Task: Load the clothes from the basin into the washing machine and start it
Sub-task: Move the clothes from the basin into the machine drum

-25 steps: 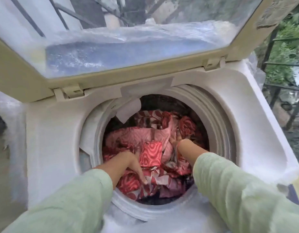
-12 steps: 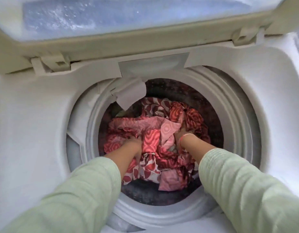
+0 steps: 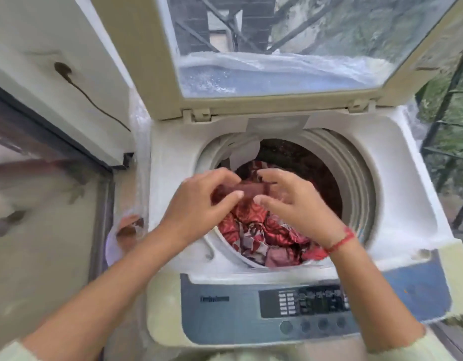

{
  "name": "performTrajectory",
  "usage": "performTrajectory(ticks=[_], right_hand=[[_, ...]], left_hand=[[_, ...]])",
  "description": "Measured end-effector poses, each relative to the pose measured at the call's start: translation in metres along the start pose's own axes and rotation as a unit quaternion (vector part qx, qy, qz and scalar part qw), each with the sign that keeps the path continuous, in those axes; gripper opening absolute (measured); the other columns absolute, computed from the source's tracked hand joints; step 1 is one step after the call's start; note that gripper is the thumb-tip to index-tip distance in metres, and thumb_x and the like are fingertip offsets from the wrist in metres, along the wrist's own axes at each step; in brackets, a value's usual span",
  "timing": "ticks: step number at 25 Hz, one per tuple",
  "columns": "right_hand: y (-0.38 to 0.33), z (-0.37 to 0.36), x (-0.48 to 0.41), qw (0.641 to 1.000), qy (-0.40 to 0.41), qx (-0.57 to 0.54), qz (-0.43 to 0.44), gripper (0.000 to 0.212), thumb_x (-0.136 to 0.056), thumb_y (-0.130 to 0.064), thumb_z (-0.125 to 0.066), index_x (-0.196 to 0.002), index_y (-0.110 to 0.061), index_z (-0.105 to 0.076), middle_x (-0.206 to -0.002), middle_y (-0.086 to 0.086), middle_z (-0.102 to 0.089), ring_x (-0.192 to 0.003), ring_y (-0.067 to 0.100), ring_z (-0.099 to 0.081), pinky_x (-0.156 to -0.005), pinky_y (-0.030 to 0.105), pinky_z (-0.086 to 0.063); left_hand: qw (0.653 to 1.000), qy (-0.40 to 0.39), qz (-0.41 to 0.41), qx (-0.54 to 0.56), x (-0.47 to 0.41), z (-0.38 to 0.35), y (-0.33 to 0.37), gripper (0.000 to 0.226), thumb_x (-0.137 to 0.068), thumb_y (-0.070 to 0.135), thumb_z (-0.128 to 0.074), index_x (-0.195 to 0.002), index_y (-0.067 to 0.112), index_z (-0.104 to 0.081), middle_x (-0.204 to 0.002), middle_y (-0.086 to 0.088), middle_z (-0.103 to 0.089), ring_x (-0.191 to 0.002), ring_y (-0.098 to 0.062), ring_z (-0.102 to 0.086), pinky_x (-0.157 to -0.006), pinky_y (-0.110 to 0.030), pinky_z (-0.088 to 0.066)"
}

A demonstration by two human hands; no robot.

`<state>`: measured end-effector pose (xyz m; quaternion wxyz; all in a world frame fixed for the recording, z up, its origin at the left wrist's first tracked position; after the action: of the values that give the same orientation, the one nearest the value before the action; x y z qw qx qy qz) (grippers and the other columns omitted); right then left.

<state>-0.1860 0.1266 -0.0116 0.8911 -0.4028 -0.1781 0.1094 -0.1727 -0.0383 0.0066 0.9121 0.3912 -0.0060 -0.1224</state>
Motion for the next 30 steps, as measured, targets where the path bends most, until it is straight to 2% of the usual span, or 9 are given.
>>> performTrajectory(ticks=[3, 6, 10, 14, 17, 19, 23, 26, 30], right_hand=[[-0.070, -0.043, 0.023, 0.992, 0.089, -0.007, 0.087, 0.035, -0.087, -0.028, -0.064, -0.120, -0.020, -0.060, -0.119, -0.006, -0.059, -0.111, 0.005, -0.053, -0.098, 0.030, -0.043], [-0.144, -0.126, 0.024, 0.984, 0.083, -0.029, 0.157, 0.028, -0.086, -0.021, -0.066, -0.113, -0.019, -0.061, -0.114, -0.002, -0.058, -0.110, 0.010, -0.053, -0.097, 0.024, -0.040], [-0.205, -0.276, -0.002, 0.987, 0.009, -0.040, 0.158, 0.031, -0.083, -0.015, -0.065, -0.114, -0.014, -0.060, -0.118, 0.003, -0.055, -0.114, 0.013, -0.049, -0.098, 0.015, -0.032], [-0.162, -0.430, -0.041, 0.994, -0.101, 0.013, 0.045, 0.041, -0.080, -0.013, -0.060, -0.120, -0.016, -0.056, -0.120, 0.007, -0.048, -0.112, 0.024, -0.048, -0.097, 0.033, -0.041], [-0.098, -0.497, -0.059, 0.988, -0.142, 0.039, -0.048, 0.044, -0.075, -0.009, -0.058, -0.119, -0.014, -0.057, -0.122, 0.011, -0.047, -0.113, 0.032, -0.047, -0.098, 0.039, -0.041], [-0.048, -0.523, -0.074, 0.983, -0.138, 0.060, -0.107, 0.043, -0.076, -0.009, -0.056, -0.119, -0.011, -0.057, -0.125, 0.014, -0.046, -0.116, 0.033, -0.046, -0.100, 0.036, -0.039], [0.061, -0.571, -0.107, 0.960, -0.155, 0.145, -0.185, 0.042, -0.081, -0.008, -0.056, -0.122, -0.008, -0.053, -0.125, 0.016, -0.045, -0.118, 0.033, -0.044, -0.099, 0.035, -0.036], [0.137, -0.607, -0.120, 0.928, -0.224, 0.233, -0.185, 0.052, -0.082, -0.012, -0.058, -0.132, -0.012, -0.043, -0.136, 0.017, -0.039, -0.125, 0.035, -0.038, -0.104, 0.038, -0.033], [0.191, -0.634, -0.141, 0.920, -0.225, 0.280, -0.159, 0.072, -0.084, -0.018, -0.059, -0.146, -0.021, -0.023, -0.151, 0.016, -0.021, -0.135, 0.035, -0.031, -0.108, 0.043, -0.032]], left_hand=[[0.964, 0.234, 0.054, 0.112, 0.091, 0.075, -0.044, 0.012, -0.085, 0.034, -0.056, -0.087, 0.025, -0.064, -0.092, 0.030, -0.063, -0.093, 0.009, -0.058, -0.082, -0.013, -0.043], [0.923, 0.307, 0.155, 0.173, 0.165, 0.094, -0.134, 0.013, -0.084, 0.028, -0.053, -0.081, 0.017, -0.060, -0.086, 0.027, -0.064, -0.081, 0.012, -0.057, -0.076, -0.005, -0.041], [0.908, 0.248, 0.287, 0.177, 0.241, 0.098, -0.278, 0.014, -0.081, 0.016, -0.058, -0.078, 0.030, -0.057, -0.080, 0.023, -0.066, -0.075, 0.016, -0.054, -0.072, -0.002, -0.039], [0.908, 0.172, 0.366, 0.113, 0.298, 0.097, -0.405, 0.024, -0.083, -0.003, -0.064, -0.076, 0.020, -0.060, -0.073, 0.000, -0.063, -0.072, 0.012, -0.056, -0.067, -0.001, -0.037], [0.901, 0.097, 0.419, 0.048, 0.321, 0.069, -0.481, 0.011, -0.081, 0.000, -0.066, -0.079, 0.011, -0.066, -0.077, -0.009, -0.066, -0.076, -0.022, -0.065, -0.064, -0.022, -0.040], [0.914, 0.013, 0.405, 0.004, 0.321, 0.031, -0.520, 0.007, -0.081, 0.010, -0.062, -0.084, 0.006, -0.067, -0.084, -0.013, -0.067, -0.080, -0.033, -0.064, -0.069, -0.031, -0.041], [0.942, -0.135, 0.290, -0.106, 0.300, -0.059, -0.565, 0.040, -0.072, 0.028, -0.051, -0.104, 0.008, -0.064, -0.111, -0.014, -0.061, -0.110, -0.038, -0.057, -0.096, -0.051, -0.041], [0.942, -0.147, 0.210, -0.219, 0.274, -0.100, -0.585, 0.050, -0.068, 0.022, -0.073, -0.114, 0.009, -0.061, -0.132, -0.014, -0.053, -0.132, -0.036, -0.041, -0.107, -0.058, -0.023], [0.906, -0.124, 0.286, -0.287, 0.268, -0.121, -0.642, 0.078, -0.081, 0.033, -0.063, -0.145, 0.008, -0.025, -0.156, -0.014, -0.015, -0.145, -0.033, -0.001, -0.113, -0.054, 0.005]])
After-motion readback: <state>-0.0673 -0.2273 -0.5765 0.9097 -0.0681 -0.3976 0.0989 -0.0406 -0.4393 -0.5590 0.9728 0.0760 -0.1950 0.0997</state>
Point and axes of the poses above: each hand's wrist, its own x-axis away from the middle knuckle, its own z-axis out of the back of the hand, y = z × x, the point moved 7 cm from there along -x, towards the middle knuckle
